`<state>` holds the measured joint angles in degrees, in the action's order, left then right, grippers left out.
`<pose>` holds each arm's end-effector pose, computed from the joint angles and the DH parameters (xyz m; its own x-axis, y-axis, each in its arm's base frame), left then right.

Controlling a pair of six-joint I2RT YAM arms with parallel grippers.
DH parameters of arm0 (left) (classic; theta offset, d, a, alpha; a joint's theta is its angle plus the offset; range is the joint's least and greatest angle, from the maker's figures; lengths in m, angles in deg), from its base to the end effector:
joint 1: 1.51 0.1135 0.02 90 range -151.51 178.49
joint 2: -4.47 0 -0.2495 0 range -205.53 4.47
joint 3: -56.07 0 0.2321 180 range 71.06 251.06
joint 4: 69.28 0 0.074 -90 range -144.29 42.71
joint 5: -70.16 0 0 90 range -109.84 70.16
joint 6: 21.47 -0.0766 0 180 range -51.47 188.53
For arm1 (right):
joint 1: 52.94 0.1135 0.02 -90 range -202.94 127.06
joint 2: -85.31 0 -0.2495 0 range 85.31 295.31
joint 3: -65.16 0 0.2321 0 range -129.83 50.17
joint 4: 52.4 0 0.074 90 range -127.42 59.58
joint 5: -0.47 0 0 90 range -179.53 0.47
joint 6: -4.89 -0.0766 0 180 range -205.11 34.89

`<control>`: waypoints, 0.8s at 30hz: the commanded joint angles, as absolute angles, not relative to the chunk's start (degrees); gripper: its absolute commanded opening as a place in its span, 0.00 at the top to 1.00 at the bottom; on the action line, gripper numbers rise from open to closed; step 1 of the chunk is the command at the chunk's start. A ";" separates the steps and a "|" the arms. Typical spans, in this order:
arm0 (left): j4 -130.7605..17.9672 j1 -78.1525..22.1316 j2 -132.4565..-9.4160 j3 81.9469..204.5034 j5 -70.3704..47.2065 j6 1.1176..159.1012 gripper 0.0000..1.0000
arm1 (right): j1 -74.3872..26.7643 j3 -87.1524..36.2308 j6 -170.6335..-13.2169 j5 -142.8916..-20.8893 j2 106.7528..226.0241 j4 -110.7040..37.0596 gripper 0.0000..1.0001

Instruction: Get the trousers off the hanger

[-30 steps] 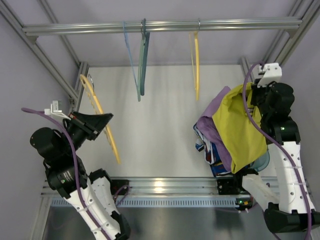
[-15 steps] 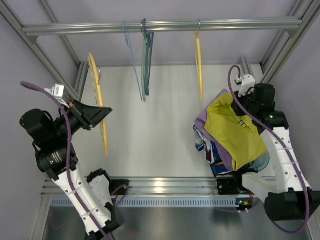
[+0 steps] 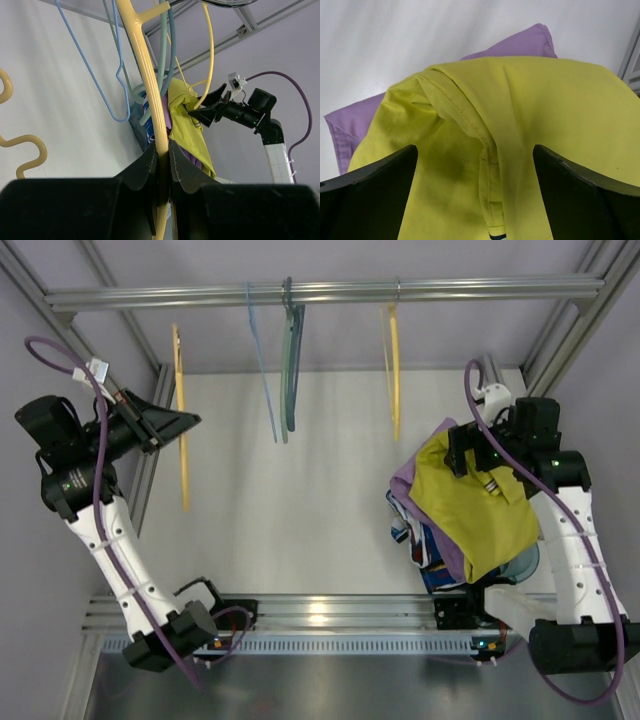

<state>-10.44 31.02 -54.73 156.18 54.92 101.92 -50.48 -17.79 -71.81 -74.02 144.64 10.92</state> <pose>0.1723 0.0222 0.4508 -0.5649 -0.5319 -0.6309 0.3853 0.5061 -0.7716 0.2180 0.0299 0.3267 -0.5643 -0.2461 -0.7881 -0.3871 0.9220 -0.0108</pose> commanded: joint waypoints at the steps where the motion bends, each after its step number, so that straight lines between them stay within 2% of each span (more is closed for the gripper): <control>1: -14.21 31.01 -56.61 161.40 57.50 99.99 1.00 | -51.01 -22.85 -71.31 -71.34 144.37 14.70 0.01; 9: -14.13 30.05 -65.57 168.86 55.57 103.77 1.00 | -51.00 -26.73 -72.01 -68.35 145.16 15.32 0.01; 14: -14.21 23.99 -69.09 173.71 55.04 97.02 1.00 | -51.00 -28.40 -70.61 -65.98 145.51 16.81 0.01; 18: -14.65 19.94 -72.78 174.50 51.36 97.79 1.00 | -51.00 -29.28 -70.70 -65.27 145.95 17.34 0.01; 22: -20.26 18.97 -74.89 172.93 49.50 99.98 1.00 | -51.00 -28.84 -70.70 -65.19 145.78 17.51 0.01; 24: -27.88 18.88 -75.42 171.35 49.68 104.55 1.00 | -50.92 -28.58 -70.70 -64.92 145.60 17.51 0.01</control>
